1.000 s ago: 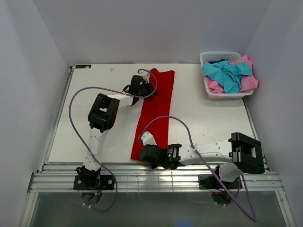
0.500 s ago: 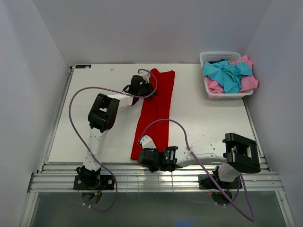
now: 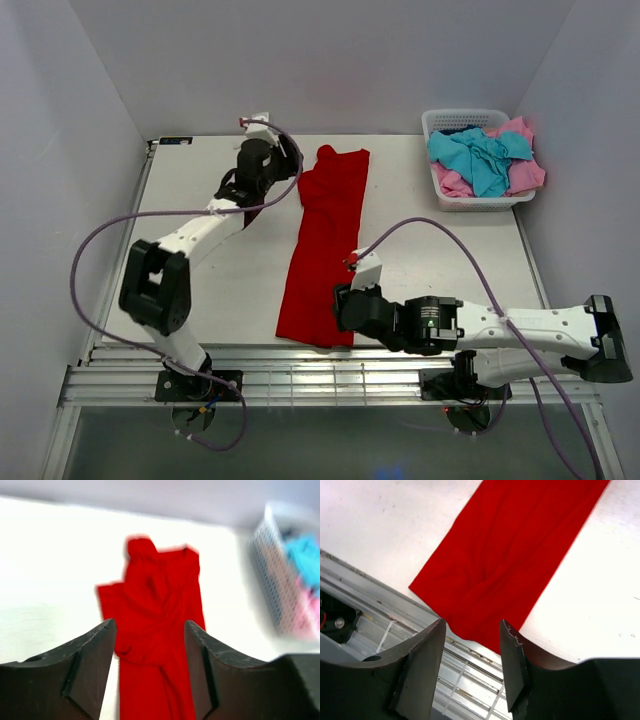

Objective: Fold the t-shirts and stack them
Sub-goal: Fold the tshirt

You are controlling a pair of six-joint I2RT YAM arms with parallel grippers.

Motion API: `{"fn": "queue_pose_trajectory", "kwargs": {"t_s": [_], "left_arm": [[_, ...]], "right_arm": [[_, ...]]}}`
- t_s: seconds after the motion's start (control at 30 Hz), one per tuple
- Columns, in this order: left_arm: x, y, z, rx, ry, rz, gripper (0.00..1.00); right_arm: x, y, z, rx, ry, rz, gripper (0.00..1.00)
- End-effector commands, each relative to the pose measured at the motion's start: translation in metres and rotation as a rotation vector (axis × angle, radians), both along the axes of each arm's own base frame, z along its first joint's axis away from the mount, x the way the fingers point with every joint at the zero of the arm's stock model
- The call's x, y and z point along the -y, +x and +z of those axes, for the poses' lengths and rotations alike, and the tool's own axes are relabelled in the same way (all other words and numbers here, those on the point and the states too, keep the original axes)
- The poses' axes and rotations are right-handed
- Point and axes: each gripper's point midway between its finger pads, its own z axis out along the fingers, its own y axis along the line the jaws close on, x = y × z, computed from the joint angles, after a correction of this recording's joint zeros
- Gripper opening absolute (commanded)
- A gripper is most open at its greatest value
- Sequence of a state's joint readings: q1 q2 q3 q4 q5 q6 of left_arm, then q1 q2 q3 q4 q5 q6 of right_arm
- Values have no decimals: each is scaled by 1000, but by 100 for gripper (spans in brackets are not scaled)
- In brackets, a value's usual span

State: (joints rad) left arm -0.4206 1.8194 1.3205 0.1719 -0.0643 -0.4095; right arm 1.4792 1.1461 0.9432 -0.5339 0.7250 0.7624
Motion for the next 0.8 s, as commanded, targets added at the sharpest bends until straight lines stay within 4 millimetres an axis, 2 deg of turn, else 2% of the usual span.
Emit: {"fn": "queue_pose_trajectory", "kwargs": {"t_s": [0.0, 0.03, 0.07, 0.13, 0.17, 0.23, 0.27, 0.3, 0.33, 0.37, 0.4, 0.47, 0.5, 0.6, 0.77], "left_arm": [[-72, -37, 36, -3, 47, 289, 71], [-80, -55, 9, -76, 84, 305, 73], [-85, -67, -3, -116, 94, 326, 78], [-89, -95, -22, -194, 95, 340, 79], [-91, -114, -48, -256, 122, 336, 79], [-83, -142, -68, -314, 146, 323, 79], [-83, -158, -87, -354, 179, 320, 79], [-73, -175, -97, -383, 213, 291, 79], [-72, -184, -105, -405, 217, 306, 79], [-69, -194, -112, -426, 226, 301, 79], [-65, -210, -124, -476, 222, 285, 79], [-63, -222, -134, -507, 221, 267, 79], [-67, -234, -143, -540, 245, 266, 79], [-76, -253, -154, -579, 268, 289, 79], [-73, -273, -150, -615, 195, 250, 79]], "right_arm": [[40, 18, -20, 16, -49, -144, 55], [43, 19, -26, 4, -56, -151, 56], [45, 20, -33, -16, -70, -162, 56], [49, 21, -48, -30, -110, -172, 58], [50, 23, -58, -44, -137, -187, 58], [54, 24, -72, -67, -173, -200, 61], [50, 26, -80, -92, -166, -203, 61], [53, 25, -91, -107, -178, -192, 61], [51, 25, -96, -120, -166, -186, 61], [41, 27, -96, -138, -105, -174, 62], [46, 26, -104, -146, -98, -171, 62], [39, 26, -107, -160, -40, -150, 63], [40, 26, -109, -162, -35, -151, 64], [41, 23, -118, -179, -23, -142, 65], [33, 17, -132, -215, -24, -97, 65]]}}
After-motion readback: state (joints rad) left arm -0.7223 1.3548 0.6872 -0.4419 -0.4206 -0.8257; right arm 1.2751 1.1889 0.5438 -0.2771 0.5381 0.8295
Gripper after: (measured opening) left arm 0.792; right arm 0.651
